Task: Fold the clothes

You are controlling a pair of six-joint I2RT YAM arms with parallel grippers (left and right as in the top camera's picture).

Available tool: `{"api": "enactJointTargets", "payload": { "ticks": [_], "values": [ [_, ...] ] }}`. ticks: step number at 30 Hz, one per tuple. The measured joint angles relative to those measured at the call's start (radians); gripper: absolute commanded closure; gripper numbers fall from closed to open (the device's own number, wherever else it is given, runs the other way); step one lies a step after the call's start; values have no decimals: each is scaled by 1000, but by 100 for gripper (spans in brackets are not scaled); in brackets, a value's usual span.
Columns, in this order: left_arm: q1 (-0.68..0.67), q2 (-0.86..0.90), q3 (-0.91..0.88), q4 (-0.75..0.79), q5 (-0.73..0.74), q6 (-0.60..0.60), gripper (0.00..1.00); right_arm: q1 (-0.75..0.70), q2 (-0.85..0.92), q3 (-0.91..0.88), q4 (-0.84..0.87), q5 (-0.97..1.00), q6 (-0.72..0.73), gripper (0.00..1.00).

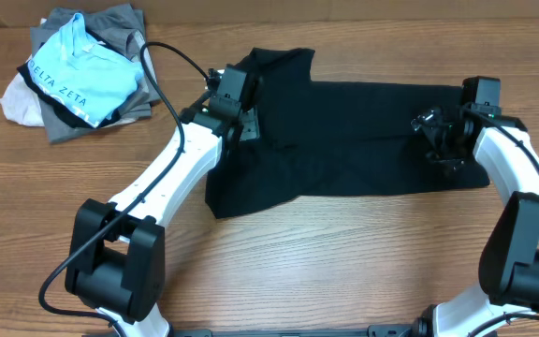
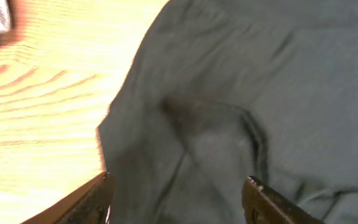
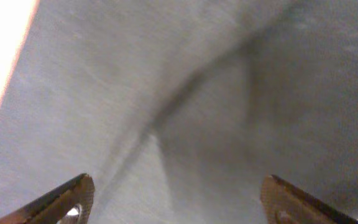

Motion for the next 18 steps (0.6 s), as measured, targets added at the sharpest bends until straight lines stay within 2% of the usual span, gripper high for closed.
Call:
{"api": "enactJointTargets", "payload": {
  "ticks": [2,4,6,8,11,12,13,15,16,18],
  "values": [
    [4,0,34,-101,2,8,25,-15,0,42,-98,10,-6,7],
    [5,2,86,-213,9,16,26,-42,0,106,-197,13,-19,7],
    [5,2,150,-334,29,23,36,-76,0,190,-313,18,-32,12],
    [5,2,208,-430,61,29,52,-109,-2,258,-408,22,-50,27],
    [4,2,230,-508,142,32,81,-137,-3,284,-489,30,-72,59],
    [4,2,225,-518,175,38,91,-141,-3,277,-501,33,-82,65],
    [4,2,216,-519,206,40,96,-141,-3,261,-497,36,-96,76],
    [0,3,189,-505,263,52,96,-139,-3,222,-467,39,-116,91],
    [-1,3,186,-504,270,53,96,-138,-3,198,-445,40,-113,96],
    [-13,19,140,-478,323,56,96,-138,-3,144,-393,42,-120,96]
  ]
}}
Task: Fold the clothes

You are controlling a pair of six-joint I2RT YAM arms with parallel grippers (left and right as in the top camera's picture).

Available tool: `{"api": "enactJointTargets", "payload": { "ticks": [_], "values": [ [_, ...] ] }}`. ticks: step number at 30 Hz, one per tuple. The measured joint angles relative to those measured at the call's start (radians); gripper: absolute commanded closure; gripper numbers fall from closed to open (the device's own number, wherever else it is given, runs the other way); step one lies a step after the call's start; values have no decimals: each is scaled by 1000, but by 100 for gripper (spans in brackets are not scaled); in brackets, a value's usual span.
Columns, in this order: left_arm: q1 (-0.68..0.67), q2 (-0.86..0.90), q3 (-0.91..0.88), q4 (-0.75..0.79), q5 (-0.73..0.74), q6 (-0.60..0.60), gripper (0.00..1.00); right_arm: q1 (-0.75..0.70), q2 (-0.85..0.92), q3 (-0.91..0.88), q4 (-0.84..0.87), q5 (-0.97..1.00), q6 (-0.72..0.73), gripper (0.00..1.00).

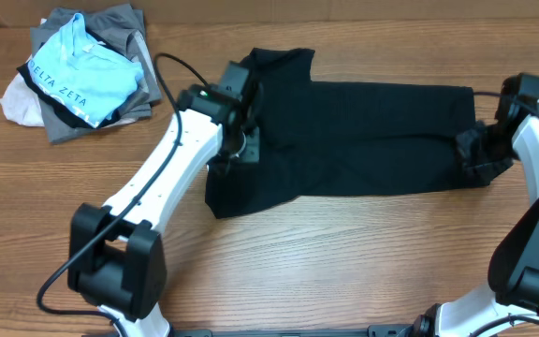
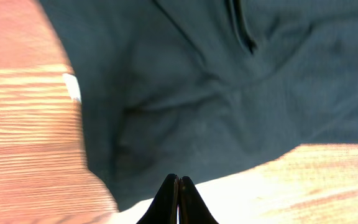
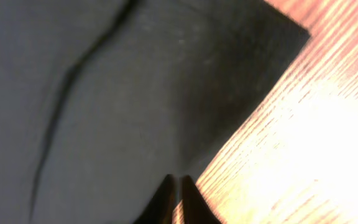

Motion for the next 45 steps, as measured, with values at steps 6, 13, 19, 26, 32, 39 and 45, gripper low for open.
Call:
{"api": "enactJointTargets", "payload": {
  "ticks": [6,13,19,26,32,39,45],
  "values": [
    [-16,97,-66,37,66,0,96,0,1,-119,124,3,-5,96],
    [-16,221,-70,82,91,0,96,0,1,-155,175,4,-5,96],
    [-15,247,-65,76,111,0,96,0,15,-155,186,5,-5,96],
    [-2,258,-52,34,113,-1,96,0,114,-154,196,6,-4,96],
    [43,267,-51,-46,104,-3,96,-4,115,-150,165,16,41,96],
    [101,277,-51,-119,87,-4,96,-4,116,-150,112,31,105,96],
    [137,280,-55,-161,31,-7,96,-4,113,-150,82,51,133,96]
  ]
}}
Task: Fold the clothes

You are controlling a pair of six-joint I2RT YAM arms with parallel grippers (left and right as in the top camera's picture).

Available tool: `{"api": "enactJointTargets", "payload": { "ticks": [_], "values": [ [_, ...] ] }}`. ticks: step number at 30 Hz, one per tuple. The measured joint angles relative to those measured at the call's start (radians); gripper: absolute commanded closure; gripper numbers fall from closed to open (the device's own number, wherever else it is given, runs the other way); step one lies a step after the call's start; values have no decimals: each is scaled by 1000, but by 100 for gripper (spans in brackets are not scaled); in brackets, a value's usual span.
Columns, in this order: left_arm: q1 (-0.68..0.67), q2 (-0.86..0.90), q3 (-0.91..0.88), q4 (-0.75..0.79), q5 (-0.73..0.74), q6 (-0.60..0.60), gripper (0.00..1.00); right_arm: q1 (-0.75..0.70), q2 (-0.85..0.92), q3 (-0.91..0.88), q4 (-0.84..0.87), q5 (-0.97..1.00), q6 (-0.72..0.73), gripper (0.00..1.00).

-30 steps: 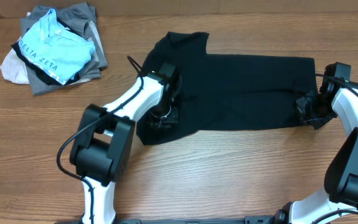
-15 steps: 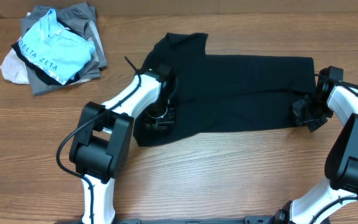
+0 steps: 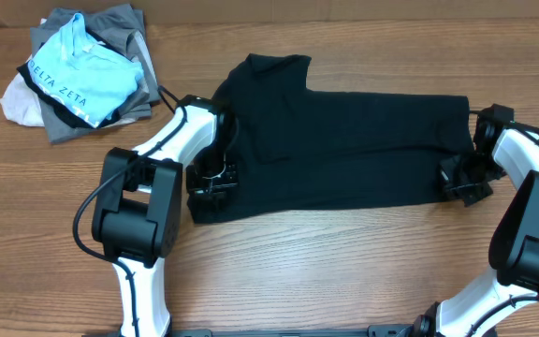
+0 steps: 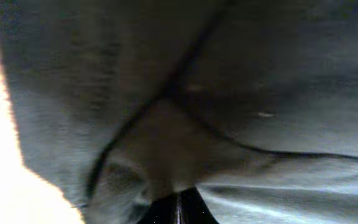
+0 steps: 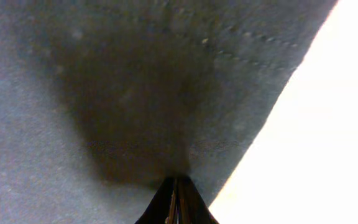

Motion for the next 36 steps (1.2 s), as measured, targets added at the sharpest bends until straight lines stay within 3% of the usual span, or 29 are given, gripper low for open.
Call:
{"api": "enactJointTargets", "payload": {
  "ticks": [7,12,13,17,22,24,26,29,36],
  "values": [
    [-3,-15,-15,-26,-66,-31,96,-15,-56,-8,-38,61,9,96],
    [-3,-139,-25,-4,-107,-56,96,-16,-137,-8,-63,95,10,96],
    [-4,-172,-25,3,-110,-57,91,-16,-146,-8,-69,97,10,95],
    [-10,-317,-24,48,-114,-64,80,-17,-169,22,-132,105,16,75],
    [-10,-361,-22,182,-30,-76,59,-16,-172,88,-142,53,-47,28],
    [-12,-353,-22,211,5,-82,47,-13,-174,101,-132,-7,-95,16],
    [-23,-341,-22,226,28,-94,41,-9,-174,104,-131,-53,-134,7],
    [-45,-304,-22,261,61,-107,36,-2,-174,105,-132,-109,-174,3],
    [-69,-176,-23,401,149,-114,37,1,-175,105,-134,-147,-220,3]
  ]
}}
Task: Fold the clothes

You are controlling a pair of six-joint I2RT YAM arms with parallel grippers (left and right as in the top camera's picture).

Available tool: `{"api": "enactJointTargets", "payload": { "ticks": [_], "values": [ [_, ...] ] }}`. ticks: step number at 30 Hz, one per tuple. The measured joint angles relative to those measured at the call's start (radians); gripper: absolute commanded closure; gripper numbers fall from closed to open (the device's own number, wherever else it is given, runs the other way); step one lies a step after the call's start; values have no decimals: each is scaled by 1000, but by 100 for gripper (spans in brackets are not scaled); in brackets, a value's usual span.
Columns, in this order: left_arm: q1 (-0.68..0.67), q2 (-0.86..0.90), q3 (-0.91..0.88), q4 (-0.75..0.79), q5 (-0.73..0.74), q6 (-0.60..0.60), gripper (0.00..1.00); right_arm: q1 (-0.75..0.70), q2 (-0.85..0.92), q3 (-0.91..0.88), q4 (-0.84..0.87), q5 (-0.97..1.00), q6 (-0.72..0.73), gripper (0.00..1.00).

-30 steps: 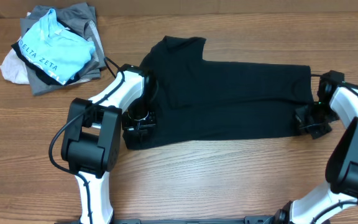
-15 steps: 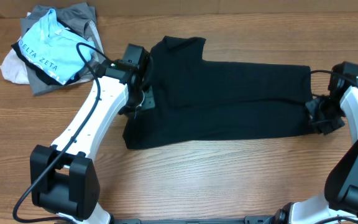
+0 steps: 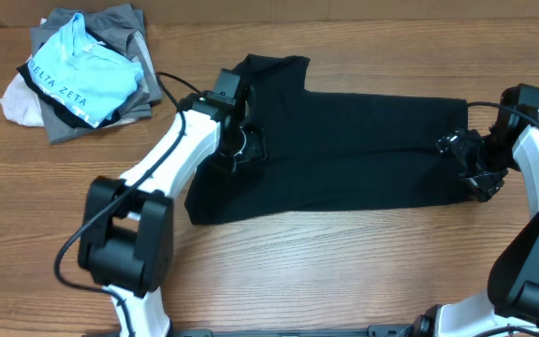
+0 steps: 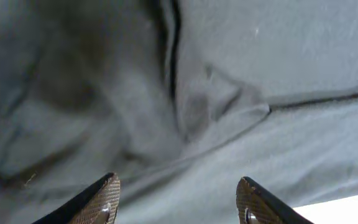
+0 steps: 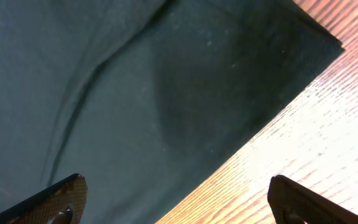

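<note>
A black garment lies spread flat across the middle of the wooden table, folded lengthwise, with a flap sticking up at its back left. My left gripper hovers open over its left part; the left wrist view shows wrinkled dark cloth between the spread fingers. My right gripper is open over the garment's right end, near its front right corner, with nothing held.
A pile of other clothes, grey, black, white and a light blue shirt on top, sits at the back left of the table. A black cable runs from the left arm toward that pile.
Both grippers were shut on the garment's front corners; now both are open and raised over the cloth. The left one sits farther back and right; the garment lies still.
Both grippers hovered open over the black garment's two ends. Then they were shut at its left and right edges. Later, still shut, they were at the front corners and the garment lay longer and flatter. Now both are open above it.
</note>
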Motion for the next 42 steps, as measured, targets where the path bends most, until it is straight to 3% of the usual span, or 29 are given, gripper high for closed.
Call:
{"api": "enactJointTargets", "payload": {
  "ticks": [7,10,18,22,33,35,38,42],
  "values": [
    [0,71,0,94,39,-23,38,2,0,0,0,-11,-29,3],
    [0,71,0,122,51,-23,44,1,0,0,0,-14,-34,3],
    [-7,71,0,179,65,-44,85,2,0,0,0,-14,-48,3],
    [-9,71,0,181,66,-45,95,2,0,0,0,-14,-48,3],
    [-23,71,0,319,69,-65,95,2,0,0,-1,-14,-49,3],
    [-24,71,0,357,69,-74,81,2,0,0,-1,-14,-48,3],
    [-24,71,0,408,69,-92,80,2,0,0,-3,-14,-48,3],
    [-26,71,0,451,69,-98,67,2,0,0,-2,-14,-49,3]
  ]
}}
